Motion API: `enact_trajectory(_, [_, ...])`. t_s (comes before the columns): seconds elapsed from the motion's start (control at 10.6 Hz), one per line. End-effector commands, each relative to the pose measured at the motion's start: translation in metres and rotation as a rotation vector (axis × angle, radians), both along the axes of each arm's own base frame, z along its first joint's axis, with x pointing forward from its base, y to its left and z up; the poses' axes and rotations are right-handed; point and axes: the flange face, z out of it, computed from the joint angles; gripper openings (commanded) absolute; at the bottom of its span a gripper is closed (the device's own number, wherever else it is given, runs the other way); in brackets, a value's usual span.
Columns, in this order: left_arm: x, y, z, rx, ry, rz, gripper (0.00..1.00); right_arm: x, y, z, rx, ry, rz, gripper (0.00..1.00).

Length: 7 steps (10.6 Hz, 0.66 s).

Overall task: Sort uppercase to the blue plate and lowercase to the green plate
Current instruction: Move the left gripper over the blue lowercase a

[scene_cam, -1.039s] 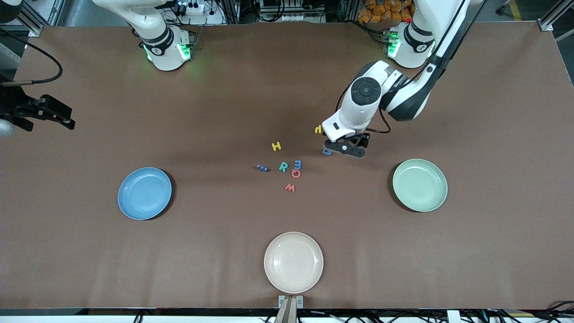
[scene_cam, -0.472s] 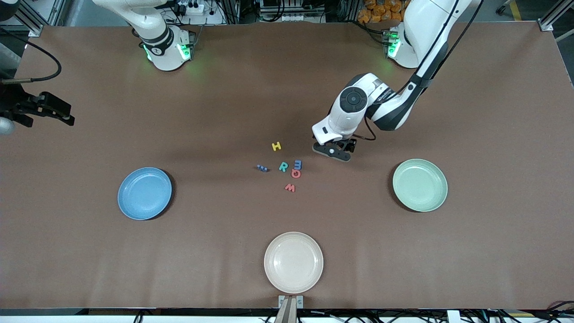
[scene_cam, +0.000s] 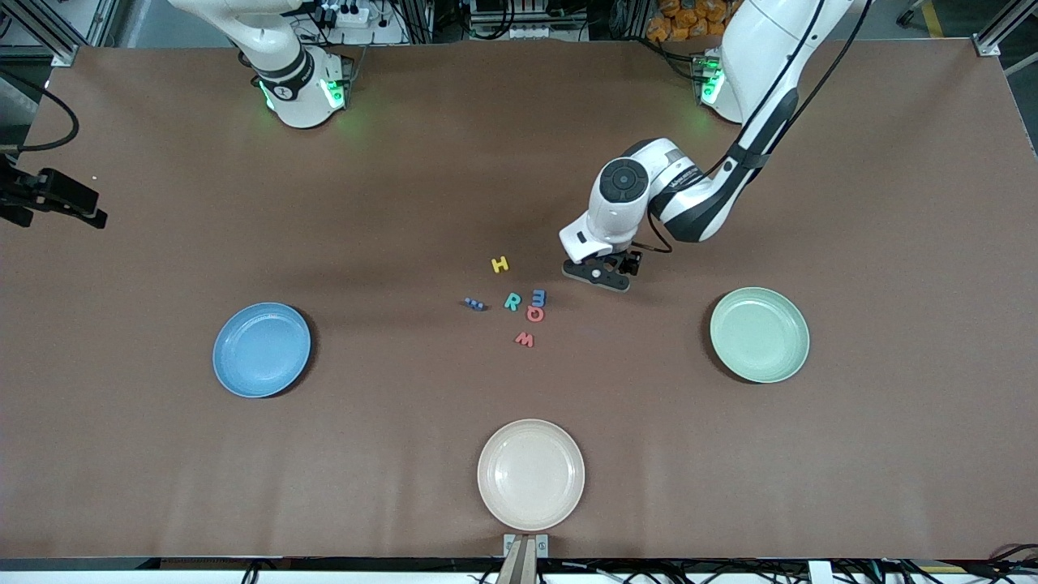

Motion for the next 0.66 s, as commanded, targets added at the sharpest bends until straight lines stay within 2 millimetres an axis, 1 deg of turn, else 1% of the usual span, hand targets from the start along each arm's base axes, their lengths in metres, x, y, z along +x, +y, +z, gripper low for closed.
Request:
enact_trajectory(0.0, [0.007,-0.012,-0.003,-0.007,-0.022,0.021,0.87,0.001,-0.002,0.002,0.002,-0.003,-0.014,1.00])
enact_trajectory(0.09, [0.009,-0.013,-0.007,-0.010,-0.017,0.027,0.83,0.000,-0.003,0.001,-0.001,-0.002,-0.016,1.00])
enact_trajectory(0.19, [0.009,-0.013,-0.010,-0.009,-0.013,0.038,0.83,0.000,-0.005,0.001,-0.010,-0.001,-0.014,1.00])
enact_trajectory(0.28, [0.009,-0.013,-0.011,-0.009,-0.011,0.042,0.82,0.003,-0.004,-0.003,-0.012,0.005,-0.002,1.00])
enact_trajectory(0.38, [0.009,-0.012,-0.013,-0.008,-0.008,0.044,0.81,0.013,0.004,-0.020,0.007,0.033,0.002,1.00])
enact_trajectory(0.47, [0.010,-0.009,-0.015,-0.005,-0.005,0.048,0.81,0.017,0.004,-0.031,0.011,0.051,0.009,1.00])
enact_trajectory(0.57, [0.010,-0.008,-0.016,-0.005,-0.003,0.052,0.79,0.030,0.006,-0.057,0.012,0.094,0.014,1.00])
